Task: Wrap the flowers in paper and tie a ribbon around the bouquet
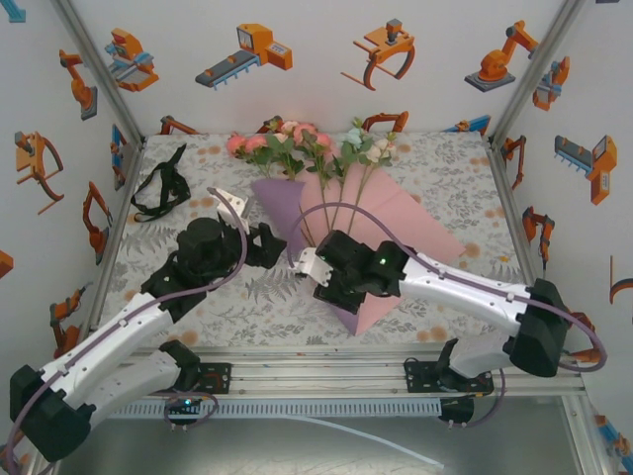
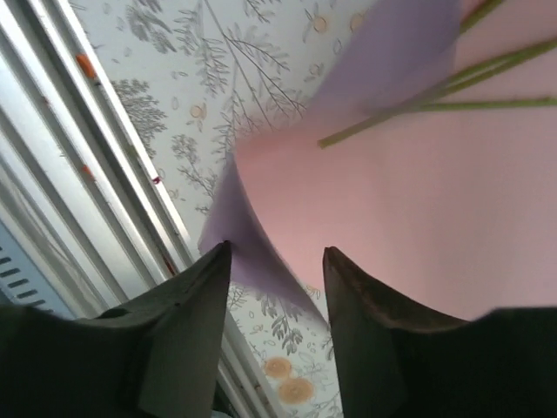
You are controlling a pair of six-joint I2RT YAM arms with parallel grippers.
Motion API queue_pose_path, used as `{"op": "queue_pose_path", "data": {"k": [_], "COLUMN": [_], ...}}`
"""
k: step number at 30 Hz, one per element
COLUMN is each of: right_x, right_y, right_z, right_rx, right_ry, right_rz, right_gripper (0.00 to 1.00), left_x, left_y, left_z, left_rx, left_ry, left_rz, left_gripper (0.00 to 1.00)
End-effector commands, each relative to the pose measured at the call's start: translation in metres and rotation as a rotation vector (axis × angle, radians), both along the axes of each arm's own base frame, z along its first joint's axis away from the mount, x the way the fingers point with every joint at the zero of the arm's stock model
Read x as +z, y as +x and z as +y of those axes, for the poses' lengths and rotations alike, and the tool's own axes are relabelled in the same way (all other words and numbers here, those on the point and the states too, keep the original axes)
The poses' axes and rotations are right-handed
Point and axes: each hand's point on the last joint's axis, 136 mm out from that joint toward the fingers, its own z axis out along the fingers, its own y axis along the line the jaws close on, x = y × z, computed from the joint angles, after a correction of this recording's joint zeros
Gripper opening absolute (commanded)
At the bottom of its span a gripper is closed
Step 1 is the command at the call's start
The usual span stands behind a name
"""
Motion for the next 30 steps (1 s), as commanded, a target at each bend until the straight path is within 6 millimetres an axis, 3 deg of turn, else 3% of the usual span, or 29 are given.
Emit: {"op": "queue_pose_path", "data": {"k": [1, 2, 4, 7, 10, 13, 16, 19, 24, 27, 30], "right_x": [0.017, 0.017, 0.015, 0.012, 0.014, 0.008, -0.011, -0.033, -0.047, -0.054, -0.065], "right_y": [0.005, 0.003, -0.002, -0.015, -0.029, -0.055, -0.068, -0.068, -0.055, -0.069, -0.068], "right_z": [-0.001, 0.001, 0.004, -0.006, -0.020, -0.011, -0.006, -0.004, 0.001, 0.008, 0.013], "right_rx": [-0.004, -0.050, -0.204, -0.364, -0.413, -0.318, -0.213, -0.132, 0.053, 0.287, 0.337], "right_ry": [0.024, 0.061, 0.171, 0.310, 0.438, 0.547, 0.497, 0.381, 0.219, 0.191, 0.149], "right_rz": [-0.031, -0.008, 0.078, 0.158, 0.183, 0.194, 0.120, 0.049, -0.146, -0.182, -0.194], "right_gripper": [0.55, 0.61, 0.99, 0.99, 0.99, 0.99, 0.99, 0.99, 0.99, 0.99, 0.99], "left_x": [-0.018, -0.019, -0.019, -0.024, -0.040, -0.056, -0.068, -0.081, -0.091, -0.090, -0.090], "left_y": [-0.002, -0.004, -0.009, -0.017, -0.022, -0.025, -0.026, -0.029, -0.028, -0.027, -0.025], "left_z": [0.010, 0.008, 0.003, -0.003, -0.002, 0.007, 0.015, 0.016, 0.015, 0.018, 0.024], "left_rx": [0.016, 0.000, -0.041, -0.088, -0.085, -0.020, 0.046, 0.075, 0.100, 0.119, 0.149], "left_ry": [0.090, 0.094, 0.093, 0.089, 0.099, 0.117, 0.104, 0.092, 0.076, 0.069, 0.077], "left_rz": [0.013, 0.019, 0.032, 0.077, 0.178, 0.292, 0.368, 0.442, 0.499, 0.488, 0.478], "left_gripper": [0.71, 0.72, 0.75, 0.79, 0.82, 0.83, 0.83, 0.83, 0.83, 0.84, 0.85]}}
